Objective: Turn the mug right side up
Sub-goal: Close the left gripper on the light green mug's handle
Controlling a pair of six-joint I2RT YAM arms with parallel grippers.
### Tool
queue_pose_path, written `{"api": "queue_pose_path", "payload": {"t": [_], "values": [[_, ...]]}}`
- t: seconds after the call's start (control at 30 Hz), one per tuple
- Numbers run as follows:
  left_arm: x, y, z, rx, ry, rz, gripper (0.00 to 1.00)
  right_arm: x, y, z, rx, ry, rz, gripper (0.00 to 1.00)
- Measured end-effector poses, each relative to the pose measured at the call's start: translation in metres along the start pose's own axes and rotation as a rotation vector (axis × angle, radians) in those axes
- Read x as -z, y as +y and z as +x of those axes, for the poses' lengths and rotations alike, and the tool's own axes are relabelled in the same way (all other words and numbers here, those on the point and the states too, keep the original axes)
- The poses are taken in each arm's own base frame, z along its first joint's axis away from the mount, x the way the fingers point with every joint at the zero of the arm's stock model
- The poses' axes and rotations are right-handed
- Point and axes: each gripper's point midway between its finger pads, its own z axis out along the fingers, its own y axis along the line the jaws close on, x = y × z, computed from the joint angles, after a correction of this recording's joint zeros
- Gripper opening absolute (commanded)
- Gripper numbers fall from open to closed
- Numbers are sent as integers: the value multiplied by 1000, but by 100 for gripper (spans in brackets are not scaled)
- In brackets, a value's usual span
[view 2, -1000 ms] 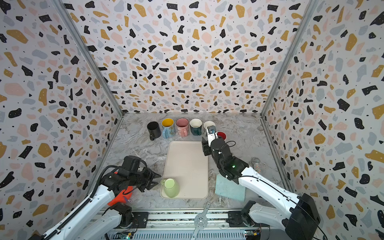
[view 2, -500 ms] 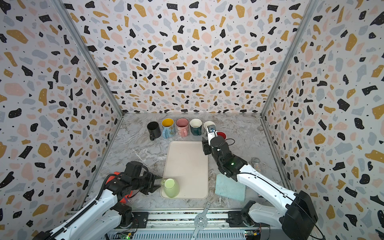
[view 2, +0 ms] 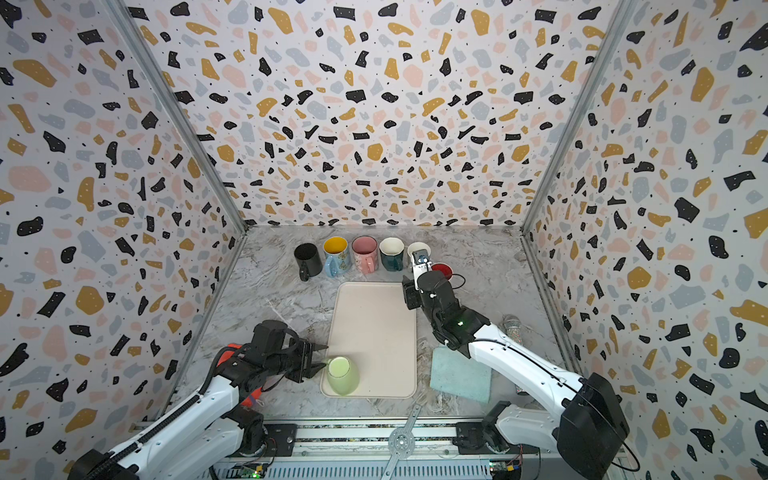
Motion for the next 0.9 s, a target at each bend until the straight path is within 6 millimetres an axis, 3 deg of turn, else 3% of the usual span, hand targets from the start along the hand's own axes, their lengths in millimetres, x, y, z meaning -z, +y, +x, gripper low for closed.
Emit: {"api": "queue_pose_path", "payload": {"t": [0.9], "values": [[-12, -4, -1, -4, 18, -7, 47, -7, 0, 9, -4, 33, 3, 59]]}}
